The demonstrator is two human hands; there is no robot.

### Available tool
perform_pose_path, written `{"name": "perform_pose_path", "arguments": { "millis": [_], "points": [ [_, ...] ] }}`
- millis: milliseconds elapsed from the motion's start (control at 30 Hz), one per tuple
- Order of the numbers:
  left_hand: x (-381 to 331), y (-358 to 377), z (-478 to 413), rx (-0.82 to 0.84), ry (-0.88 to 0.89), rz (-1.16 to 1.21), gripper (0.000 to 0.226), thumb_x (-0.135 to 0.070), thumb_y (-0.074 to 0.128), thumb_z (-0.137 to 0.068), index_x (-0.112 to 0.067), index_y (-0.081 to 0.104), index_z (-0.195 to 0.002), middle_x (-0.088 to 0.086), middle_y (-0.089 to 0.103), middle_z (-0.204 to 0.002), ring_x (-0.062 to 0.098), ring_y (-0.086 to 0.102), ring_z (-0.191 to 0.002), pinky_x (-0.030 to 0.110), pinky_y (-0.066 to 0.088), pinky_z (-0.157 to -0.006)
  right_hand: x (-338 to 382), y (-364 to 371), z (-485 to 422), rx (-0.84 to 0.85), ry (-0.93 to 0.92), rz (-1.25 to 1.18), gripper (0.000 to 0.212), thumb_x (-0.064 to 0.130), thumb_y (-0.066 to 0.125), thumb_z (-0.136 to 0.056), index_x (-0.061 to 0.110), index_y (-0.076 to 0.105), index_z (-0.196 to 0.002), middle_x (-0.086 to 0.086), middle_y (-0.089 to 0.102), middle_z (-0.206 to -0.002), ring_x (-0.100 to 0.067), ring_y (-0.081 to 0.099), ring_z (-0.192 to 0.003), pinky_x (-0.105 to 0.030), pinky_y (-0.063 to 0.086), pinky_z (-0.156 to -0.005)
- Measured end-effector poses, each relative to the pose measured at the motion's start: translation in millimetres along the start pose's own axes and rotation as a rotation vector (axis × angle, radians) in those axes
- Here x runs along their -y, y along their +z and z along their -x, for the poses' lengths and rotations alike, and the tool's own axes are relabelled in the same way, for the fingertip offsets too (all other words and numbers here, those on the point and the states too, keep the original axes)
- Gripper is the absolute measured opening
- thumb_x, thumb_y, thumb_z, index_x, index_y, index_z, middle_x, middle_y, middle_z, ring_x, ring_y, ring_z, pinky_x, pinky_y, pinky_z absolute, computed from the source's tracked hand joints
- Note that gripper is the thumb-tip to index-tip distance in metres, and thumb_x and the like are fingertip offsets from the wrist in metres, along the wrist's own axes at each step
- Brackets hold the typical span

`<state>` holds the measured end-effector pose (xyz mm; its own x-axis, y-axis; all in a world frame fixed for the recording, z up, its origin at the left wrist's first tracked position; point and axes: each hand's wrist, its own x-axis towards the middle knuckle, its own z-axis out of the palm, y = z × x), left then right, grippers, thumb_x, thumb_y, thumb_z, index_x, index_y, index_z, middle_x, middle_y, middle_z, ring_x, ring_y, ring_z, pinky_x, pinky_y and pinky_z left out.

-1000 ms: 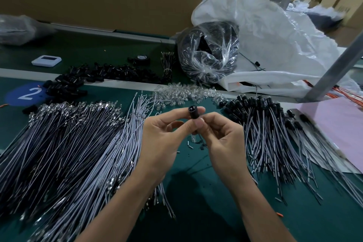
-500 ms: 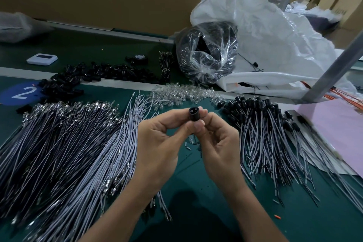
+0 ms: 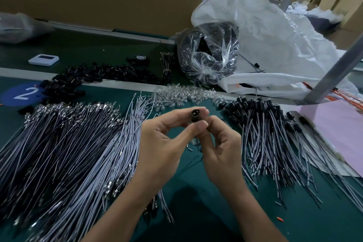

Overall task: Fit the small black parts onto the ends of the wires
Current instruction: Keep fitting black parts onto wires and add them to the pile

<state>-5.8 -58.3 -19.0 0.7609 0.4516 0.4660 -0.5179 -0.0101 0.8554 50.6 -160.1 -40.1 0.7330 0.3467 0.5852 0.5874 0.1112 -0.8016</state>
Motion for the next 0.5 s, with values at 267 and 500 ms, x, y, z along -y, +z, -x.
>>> {"name": "perform_pose_path", "arguments": {
  "millis": [267,500],
  "points": [
    [-0.2,-0.2,-0.1,0.012,0.014,-0.034,0.028,-0.011,0.076,-0.074,-0.026,0.075,-0.098,-0.006,0.077,-0.097,0.015,0.073,-0.096,0.027,0.056,-0.085,0.6,-1.4,-0.5,-0.026,0.009,0.002,0.023,0.026,0.054,-0.095,0.009,0.068,-0.086,-0.001,0.067,-0.074,-0.021,0.060,-0.066,-0.034,0.049,-0.060],
    [4.5,-0.5,-0.3,-0.001,0.016,-0.063,0.029,-0.029,0.078,-0.072,-0.031,0.075,-0.101,-0.011,0.077,-0.096,0.016,0.073,-0.094,0.023,0.055,-0.084,1.9,-2.8,-0.3,-0.036,0.043,-0.026,0.022,0.021,0.057,-0.095,0.004,0.071,-0.097,-0.003,0.073,-0.086,-0.022,0.069,-0.081,-0.036,0.056,-0.072]
  ]
}}
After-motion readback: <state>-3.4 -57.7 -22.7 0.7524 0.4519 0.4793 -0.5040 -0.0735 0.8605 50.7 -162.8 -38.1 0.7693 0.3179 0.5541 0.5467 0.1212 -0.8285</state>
